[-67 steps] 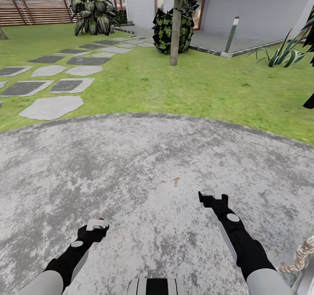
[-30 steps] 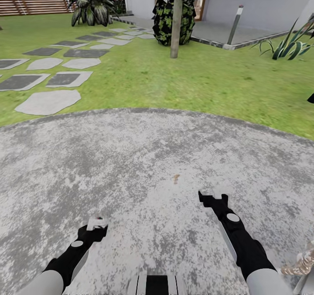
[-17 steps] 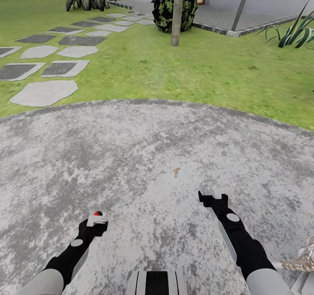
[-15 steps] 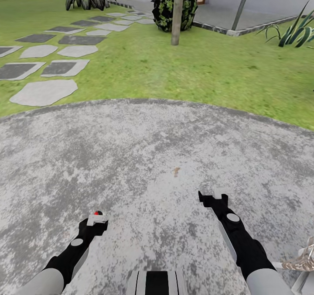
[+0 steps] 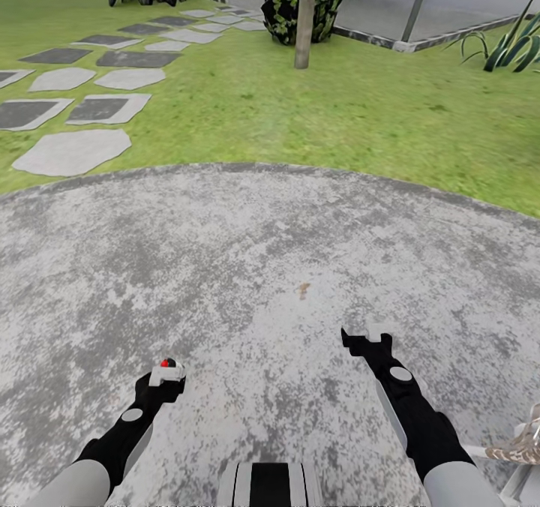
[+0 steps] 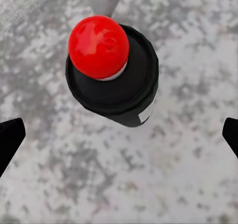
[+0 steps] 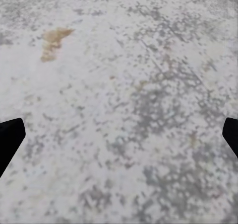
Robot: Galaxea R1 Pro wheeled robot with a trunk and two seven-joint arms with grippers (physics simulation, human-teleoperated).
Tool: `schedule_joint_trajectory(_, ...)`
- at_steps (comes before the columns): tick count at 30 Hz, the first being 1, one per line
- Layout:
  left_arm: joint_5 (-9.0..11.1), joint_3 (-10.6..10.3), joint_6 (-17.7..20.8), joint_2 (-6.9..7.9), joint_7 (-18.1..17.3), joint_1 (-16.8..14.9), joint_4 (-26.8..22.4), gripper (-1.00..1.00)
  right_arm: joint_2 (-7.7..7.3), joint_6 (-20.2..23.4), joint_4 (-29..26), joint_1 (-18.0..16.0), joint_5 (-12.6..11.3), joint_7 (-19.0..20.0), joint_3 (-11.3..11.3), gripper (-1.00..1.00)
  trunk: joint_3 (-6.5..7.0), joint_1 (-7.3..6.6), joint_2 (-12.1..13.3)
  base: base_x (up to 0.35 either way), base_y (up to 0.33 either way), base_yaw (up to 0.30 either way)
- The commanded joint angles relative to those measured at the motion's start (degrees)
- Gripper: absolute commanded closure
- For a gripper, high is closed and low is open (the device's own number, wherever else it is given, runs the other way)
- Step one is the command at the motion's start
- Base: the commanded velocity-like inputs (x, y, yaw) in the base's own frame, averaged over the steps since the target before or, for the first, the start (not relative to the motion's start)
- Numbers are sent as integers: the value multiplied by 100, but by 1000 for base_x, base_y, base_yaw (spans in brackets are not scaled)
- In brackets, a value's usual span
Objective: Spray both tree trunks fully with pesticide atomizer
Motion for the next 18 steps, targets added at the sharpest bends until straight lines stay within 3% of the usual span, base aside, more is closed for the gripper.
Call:
schedule_joint_trajectory(1,-48,11,-21,-1,19,-6,4,-100,2,34,-10,0,13,-2,1,-100,-13,-1,-1,0,0,0)
schedule_joint_trajectory(7,-39,11,-24,-1,21,-14,3,-100,1,34,-10,-1,13,-2,1,-100,-60,-1,-1,0,0,0)
schedule_joint_trajectory(12,-30,29,-26,-1,29,-15,-45,-100,0,34,-10,-1,13,-2,1,-100,-183,12,-8,0,0,0)
schedule_joint_trajectory(18,-28,58,-83,0,38,-13,-175,-100,7,34,-6,1,13,-2,1,-100,-202,12,-8,0,0,0)
